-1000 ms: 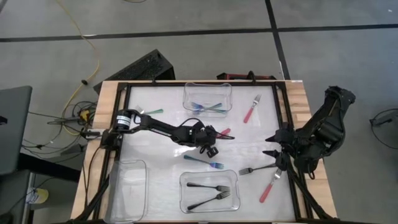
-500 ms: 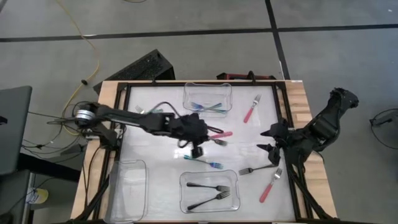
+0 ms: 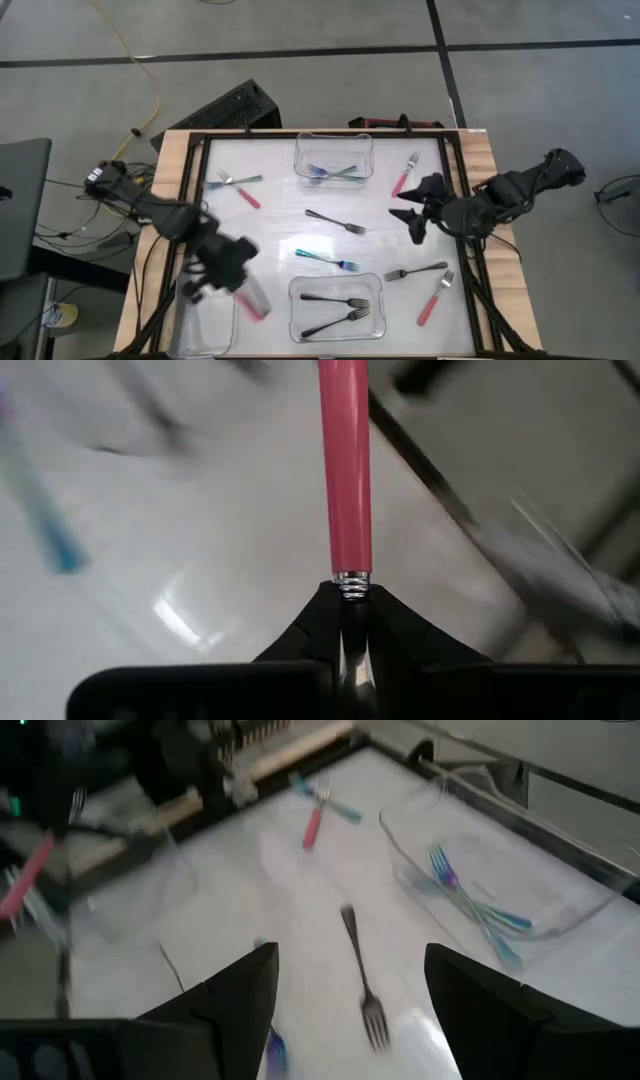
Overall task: Sort silverware by color (type)
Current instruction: Put the pink fork into the bottom left transparent bin
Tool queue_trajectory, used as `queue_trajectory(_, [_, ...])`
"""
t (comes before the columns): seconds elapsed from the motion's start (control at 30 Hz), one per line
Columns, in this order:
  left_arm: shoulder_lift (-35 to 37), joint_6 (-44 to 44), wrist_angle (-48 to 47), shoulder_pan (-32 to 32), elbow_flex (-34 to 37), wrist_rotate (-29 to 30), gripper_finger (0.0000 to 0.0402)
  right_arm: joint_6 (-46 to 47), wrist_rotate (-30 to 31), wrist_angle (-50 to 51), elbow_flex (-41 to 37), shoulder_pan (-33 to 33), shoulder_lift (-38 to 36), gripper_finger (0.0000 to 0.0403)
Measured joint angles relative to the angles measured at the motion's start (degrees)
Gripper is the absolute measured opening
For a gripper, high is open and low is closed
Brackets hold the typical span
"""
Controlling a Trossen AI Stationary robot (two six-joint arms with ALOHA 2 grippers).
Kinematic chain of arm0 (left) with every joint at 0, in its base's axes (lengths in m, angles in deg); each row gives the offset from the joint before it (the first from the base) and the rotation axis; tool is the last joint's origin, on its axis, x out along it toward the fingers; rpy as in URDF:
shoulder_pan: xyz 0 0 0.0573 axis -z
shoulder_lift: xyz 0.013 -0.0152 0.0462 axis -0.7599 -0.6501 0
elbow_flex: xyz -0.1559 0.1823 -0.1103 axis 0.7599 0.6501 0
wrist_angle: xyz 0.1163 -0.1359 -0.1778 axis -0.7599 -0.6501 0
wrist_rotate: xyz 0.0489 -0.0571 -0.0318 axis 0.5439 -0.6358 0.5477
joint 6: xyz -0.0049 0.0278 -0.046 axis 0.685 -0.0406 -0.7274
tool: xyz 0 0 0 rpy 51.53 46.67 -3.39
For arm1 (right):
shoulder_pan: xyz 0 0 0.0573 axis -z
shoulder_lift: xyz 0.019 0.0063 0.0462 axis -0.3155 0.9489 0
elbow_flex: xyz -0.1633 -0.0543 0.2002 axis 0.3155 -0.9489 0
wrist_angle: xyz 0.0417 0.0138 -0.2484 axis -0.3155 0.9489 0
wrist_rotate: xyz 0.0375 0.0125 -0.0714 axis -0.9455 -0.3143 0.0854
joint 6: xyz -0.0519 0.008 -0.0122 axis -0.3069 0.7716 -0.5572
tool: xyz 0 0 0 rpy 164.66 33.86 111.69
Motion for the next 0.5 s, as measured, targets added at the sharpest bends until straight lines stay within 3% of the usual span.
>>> queue_trajectory(0.27, [-1.45,9.57,-9.54,12.83,0.38,-6.32,0.0015,0.06,-0.38,-13.06,0.0,4.15,3.16,0.0276])
queue_trajectory(0.5, [-2.73,15.22,-3.45,16.83,11.01,-4.55,0.0016,0.09,-2.55,-18.37,0.0,3.25,9.06,0.0276])
